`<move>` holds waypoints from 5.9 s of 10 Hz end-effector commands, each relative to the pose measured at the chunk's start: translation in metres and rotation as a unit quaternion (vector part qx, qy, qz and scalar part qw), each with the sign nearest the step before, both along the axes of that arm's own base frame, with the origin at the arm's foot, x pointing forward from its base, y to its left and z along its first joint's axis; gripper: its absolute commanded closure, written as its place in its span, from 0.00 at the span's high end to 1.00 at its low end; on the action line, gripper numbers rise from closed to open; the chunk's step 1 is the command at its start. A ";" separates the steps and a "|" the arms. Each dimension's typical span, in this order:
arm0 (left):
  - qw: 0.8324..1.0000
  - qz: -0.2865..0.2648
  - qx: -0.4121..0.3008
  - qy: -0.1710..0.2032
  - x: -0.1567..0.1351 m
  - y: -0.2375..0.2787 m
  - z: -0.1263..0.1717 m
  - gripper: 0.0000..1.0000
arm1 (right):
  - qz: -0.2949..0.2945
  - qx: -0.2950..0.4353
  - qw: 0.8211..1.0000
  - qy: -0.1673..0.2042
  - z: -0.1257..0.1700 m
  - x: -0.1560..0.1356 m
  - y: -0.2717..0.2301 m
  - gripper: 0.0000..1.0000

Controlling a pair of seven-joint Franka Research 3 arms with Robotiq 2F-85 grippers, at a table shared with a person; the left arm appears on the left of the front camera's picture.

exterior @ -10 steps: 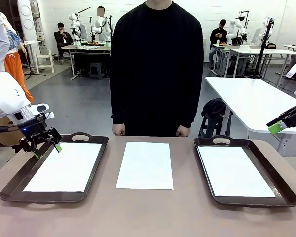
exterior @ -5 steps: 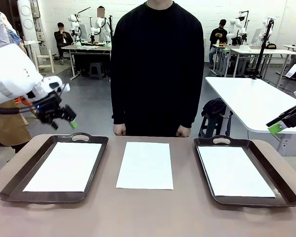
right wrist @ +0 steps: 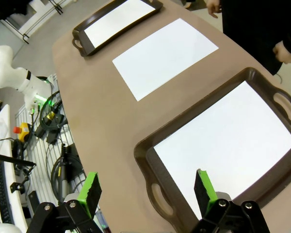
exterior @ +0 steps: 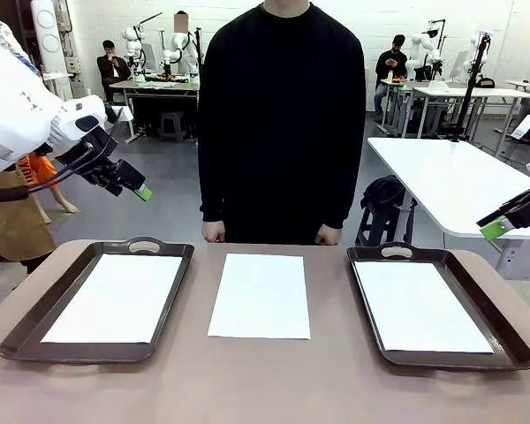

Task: Sort the A4 documents.
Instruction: Receive the A4 Paper.

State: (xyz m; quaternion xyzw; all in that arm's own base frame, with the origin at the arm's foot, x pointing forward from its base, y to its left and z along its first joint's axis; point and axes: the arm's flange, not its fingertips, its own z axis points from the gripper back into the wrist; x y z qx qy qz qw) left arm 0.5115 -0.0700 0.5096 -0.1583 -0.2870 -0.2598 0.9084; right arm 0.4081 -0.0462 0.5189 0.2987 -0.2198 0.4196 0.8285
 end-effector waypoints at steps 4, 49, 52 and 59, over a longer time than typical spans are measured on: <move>0.988 -0.131 -0.066 -0.039 -0.041 -0.005 0.026 1.00 | 0.003 -0.001 1.000 0.000 0.000 -0.001 0.000 1.00; 0.976 -0.195 -0.088 0.032 -0.062 -0.010 0.019 1.00 | 0.003 -0.001 1.000 0.000 0.000 -0.001 0.000 1.00; 0.976 -0.195 -0.088 0.032 -0.062 -0.010 0.019 1.00 | 0.003 -0.001 1.000 0.000 0.000 -0.001 0.000 1.00; 0.976 -0.195 -0.088 0.032 -0.062 -0.010 0.019 1.00 | 0.003 -0.001 1.000 0.000 0.000 -0.001 0.000 1.00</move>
